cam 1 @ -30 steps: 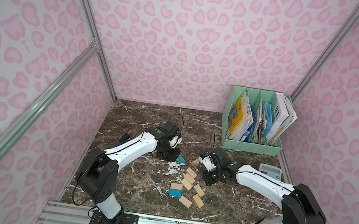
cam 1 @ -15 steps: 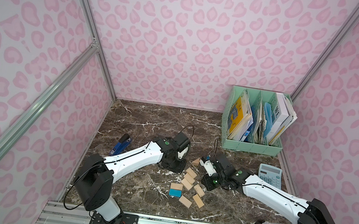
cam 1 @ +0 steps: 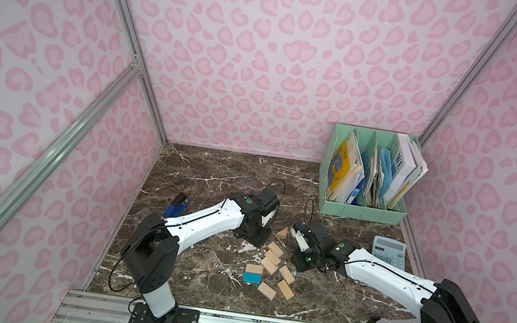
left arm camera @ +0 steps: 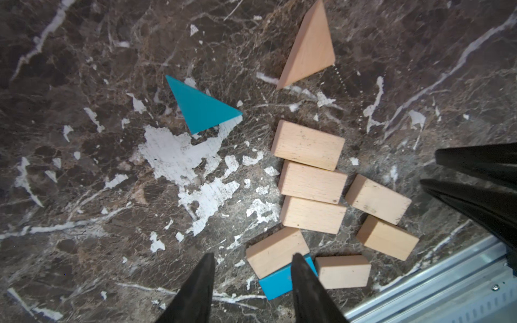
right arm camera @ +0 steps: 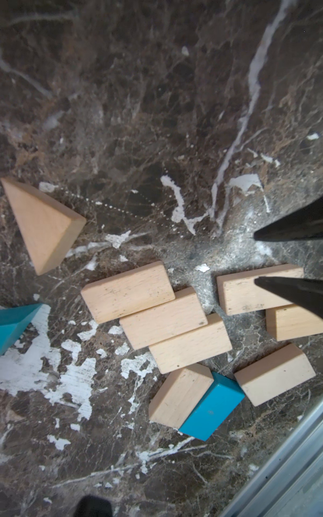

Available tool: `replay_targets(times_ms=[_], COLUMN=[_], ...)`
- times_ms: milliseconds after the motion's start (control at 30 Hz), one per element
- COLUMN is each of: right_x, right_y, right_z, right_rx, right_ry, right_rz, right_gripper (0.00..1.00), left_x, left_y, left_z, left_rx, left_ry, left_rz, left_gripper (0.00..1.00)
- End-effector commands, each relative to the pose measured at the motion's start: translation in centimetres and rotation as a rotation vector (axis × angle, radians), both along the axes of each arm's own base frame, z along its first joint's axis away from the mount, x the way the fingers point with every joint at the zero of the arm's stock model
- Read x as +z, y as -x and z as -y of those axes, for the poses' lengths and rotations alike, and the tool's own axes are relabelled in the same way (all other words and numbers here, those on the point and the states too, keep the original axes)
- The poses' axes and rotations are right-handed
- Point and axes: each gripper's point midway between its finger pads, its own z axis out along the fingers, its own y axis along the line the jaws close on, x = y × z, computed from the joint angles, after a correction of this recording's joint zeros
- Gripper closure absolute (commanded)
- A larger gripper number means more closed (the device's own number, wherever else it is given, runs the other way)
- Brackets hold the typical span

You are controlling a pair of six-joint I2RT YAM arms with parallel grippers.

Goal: Assemble a carrot with building blocks
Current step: Assemble the building block at the center of the board.

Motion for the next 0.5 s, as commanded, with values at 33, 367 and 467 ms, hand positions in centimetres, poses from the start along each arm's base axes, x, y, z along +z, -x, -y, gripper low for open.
replay_targets(times_ms=[33, 367, 467], right_x=[-0.2, -2.9, -3.3], right_y=[0.2, -0.8, -1.0], right_z=[-0.3, -1.5, -1.8], right_rx=[-0.05, -0.011, -0.009], right_ry=[-0.011, 0.091, 0.094], right_rz=[-0.015, -0.065, -0.075], right_gripper=[0.73, 0.79, 0.82], left_x=[-0.4, -2.9, -3.4], left_y=[1.4, 1.2, 0.4], left_z=[-0.2, 1.8, 2.4], left_rx=[-0.037, -0.068, -0.066], left_ry=[0.032, 0.03, 0.03], left_rz=[-0.029, -0.142, -0.153], left_gripper=[0.55, 0.78, 0.88])
